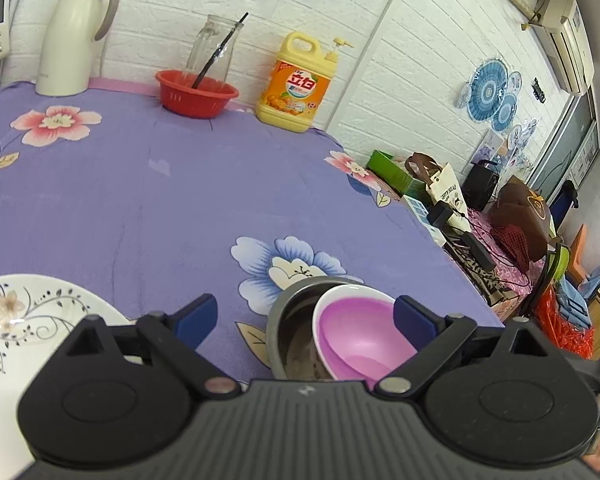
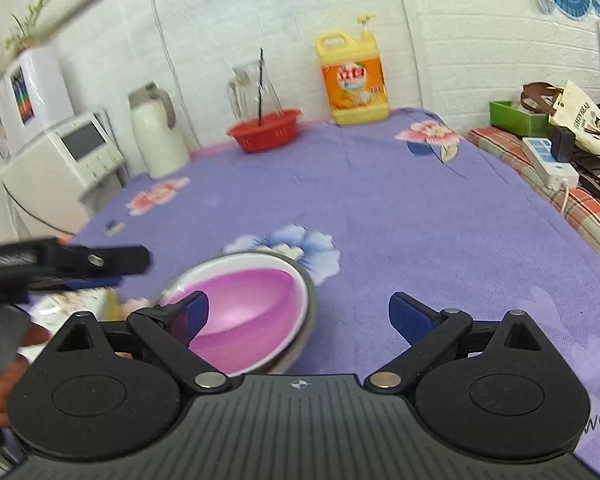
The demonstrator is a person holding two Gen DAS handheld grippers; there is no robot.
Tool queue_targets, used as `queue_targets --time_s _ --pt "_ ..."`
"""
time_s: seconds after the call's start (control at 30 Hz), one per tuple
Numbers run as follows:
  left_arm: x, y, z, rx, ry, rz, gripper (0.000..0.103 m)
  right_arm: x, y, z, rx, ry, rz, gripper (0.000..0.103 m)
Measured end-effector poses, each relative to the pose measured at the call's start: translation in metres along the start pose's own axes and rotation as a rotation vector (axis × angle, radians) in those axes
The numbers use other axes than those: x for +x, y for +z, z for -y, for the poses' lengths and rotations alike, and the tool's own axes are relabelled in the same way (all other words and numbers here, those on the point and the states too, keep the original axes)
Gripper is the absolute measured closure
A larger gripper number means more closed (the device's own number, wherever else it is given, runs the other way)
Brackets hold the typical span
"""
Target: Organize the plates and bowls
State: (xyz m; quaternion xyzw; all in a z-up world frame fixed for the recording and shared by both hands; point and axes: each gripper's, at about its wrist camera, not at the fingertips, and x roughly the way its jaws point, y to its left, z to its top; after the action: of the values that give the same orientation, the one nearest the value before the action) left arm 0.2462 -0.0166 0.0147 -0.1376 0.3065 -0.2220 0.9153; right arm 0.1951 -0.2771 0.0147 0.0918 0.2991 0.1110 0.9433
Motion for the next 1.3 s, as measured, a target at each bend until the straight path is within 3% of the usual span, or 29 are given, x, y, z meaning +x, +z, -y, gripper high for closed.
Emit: queue_targets --time_s 0.13,0.3,0.5,0.7,0.97,1.3 --pt "0.005 0.002 -0.003 -0.007 0.005 -0.011 0.008 0.013 -0.007 0.006 0.019 -0.004 -0.064 0.000" --pt "0.017 0.010 -0.003 0.007 0.017 -0.062 0.008 0.003 0.008 0.000 -0.005 0.012 -0.043 0.000" --pt "0.042 0.010 0.002 0.095 0.073 -0.142 0.008 0.030 0.008 -0.002 -0.025 -0.014 -0.161 0.000" --pt "0.061 0.006 0.003 0.129 0.093 -0.191 0.008 0.044 -0.003 -0.001 0.012 -0.060 -0.214 0.000" --pt "0.075 0.002 0.006 0.145 0.104 -0.221 0.007 0.049 -0.007 -0.017 0.016 -0.117 -0.188 0.000" --pt "0.085 0.001 0.007 0.154 0.121 -0.258 0.006 0.049 -0.010 -0.021 0.001 -0.112 -0.144 0.000"
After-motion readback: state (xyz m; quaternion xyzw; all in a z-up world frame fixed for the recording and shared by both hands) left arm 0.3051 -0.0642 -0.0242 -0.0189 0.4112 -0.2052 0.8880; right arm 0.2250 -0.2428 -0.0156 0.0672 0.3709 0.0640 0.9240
